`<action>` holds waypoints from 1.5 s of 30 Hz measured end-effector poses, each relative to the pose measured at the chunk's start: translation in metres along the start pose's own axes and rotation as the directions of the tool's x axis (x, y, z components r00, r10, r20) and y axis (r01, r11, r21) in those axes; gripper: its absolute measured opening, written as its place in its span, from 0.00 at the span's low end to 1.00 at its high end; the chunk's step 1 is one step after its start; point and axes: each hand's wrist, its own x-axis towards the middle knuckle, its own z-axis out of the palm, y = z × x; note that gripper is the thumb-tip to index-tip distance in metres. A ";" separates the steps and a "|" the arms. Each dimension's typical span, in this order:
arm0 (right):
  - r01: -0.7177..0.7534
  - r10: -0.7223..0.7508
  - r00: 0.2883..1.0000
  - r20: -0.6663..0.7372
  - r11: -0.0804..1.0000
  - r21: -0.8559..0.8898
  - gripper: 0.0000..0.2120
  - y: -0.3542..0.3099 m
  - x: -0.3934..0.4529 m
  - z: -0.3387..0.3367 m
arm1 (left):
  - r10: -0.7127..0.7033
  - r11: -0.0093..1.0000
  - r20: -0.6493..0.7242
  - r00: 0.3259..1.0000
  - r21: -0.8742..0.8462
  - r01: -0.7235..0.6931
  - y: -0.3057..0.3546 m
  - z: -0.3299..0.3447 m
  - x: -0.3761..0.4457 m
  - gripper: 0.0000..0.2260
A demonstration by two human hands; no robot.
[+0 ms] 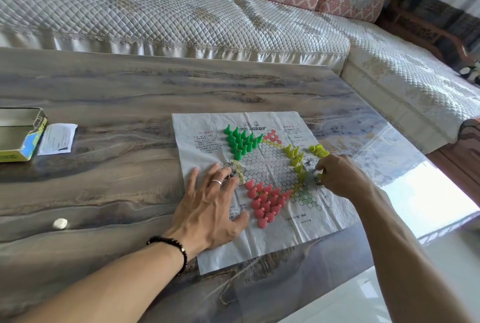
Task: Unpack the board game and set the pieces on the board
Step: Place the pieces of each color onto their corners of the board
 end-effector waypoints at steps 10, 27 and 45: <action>0.034 0.010 0.989 -0.145 0.955 0.296 0.03 0.003 -0.015 -0.005 | -0.001 1.000 0.007 1.000 0.014 0.001 0.000 0.000 0.000 0.38; 0.080 -0.040 0.982 -0.185 0.974 0.211 0.05 -0.020 0.015 -0.007 | -0.002 1.000 -0.006 1.000 0.003 0.002 0.000 0.001 -0.001 0.37; -0.025 0.113 0.959 -0.259 0.947 0.321 0.06 0.001 0.006 -0.015 | -0.001 1.000 -0.009 1.000 -0.001 0.001 0.000 0.000 -0.001 0.36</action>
